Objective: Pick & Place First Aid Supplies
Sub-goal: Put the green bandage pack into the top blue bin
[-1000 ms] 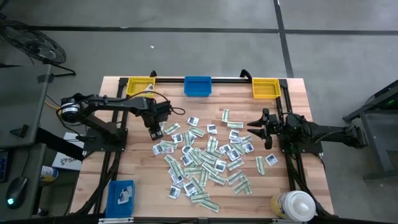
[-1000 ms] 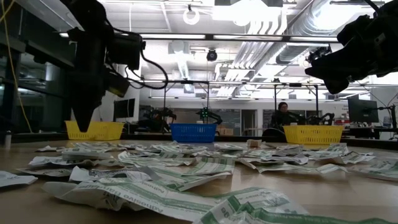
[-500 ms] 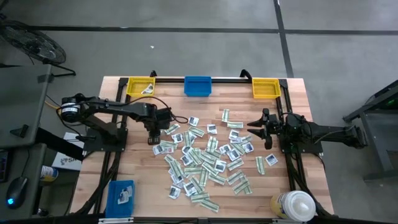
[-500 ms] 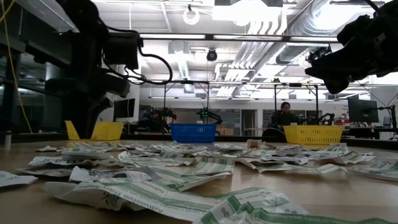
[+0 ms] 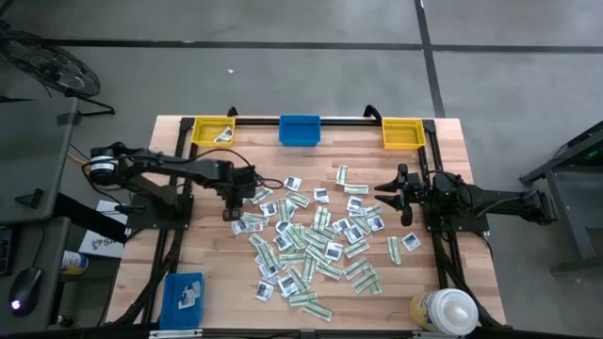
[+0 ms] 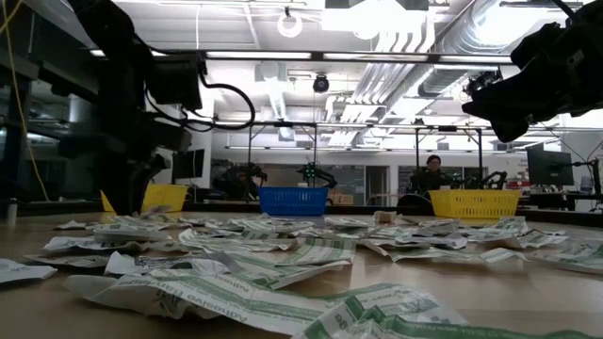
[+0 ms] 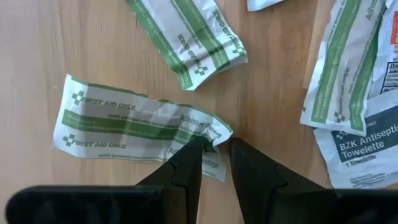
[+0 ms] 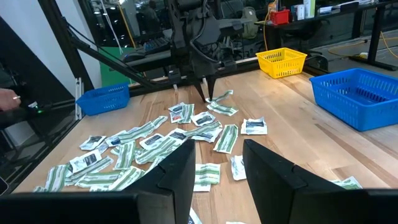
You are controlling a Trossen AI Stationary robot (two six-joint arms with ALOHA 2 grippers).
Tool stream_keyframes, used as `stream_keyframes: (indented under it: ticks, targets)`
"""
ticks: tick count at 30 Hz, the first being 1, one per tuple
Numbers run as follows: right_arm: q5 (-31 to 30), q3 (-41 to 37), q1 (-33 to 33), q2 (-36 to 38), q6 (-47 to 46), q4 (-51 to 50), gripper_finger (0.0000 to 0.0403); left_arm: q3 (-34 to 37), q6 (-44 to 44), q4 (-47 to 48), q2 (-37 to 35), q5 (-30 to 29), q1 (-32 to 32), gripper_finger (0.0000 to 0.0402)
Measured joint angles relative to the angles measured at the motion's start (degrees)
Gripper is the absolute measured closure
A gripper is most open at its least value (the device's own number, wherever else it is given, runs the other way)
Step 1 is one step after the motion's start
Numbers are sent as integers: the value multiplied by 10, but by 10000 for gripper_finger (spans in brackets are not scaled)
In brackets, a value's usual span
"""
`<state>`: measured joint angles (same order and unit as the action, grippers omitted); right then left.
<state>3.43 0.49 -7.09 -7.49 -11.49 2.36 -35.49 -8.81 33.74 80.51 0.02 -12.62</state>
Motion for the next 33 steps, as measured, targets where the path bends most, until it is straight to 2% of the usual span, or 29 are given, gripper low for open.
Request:
stream_keyframes:
  ticks: [4,10,17,22,33]
  targets:
    - [0,0,0,0,0,0,274,13,-4,-11,0,-3,0,331]
    - [0,0,0,0,0,0,274,14,4,-12,1,-10,-1,394]
    - [0,0,0,0,0,0,274,-6,22,8,3,-18,-1,399]
    - [0,0,0,0,0,0,274,-58,19,35,5,-77,-3,400]
    - [0,0,0,0,0,0,274,-170,-2,33,4,-138,-15,401]
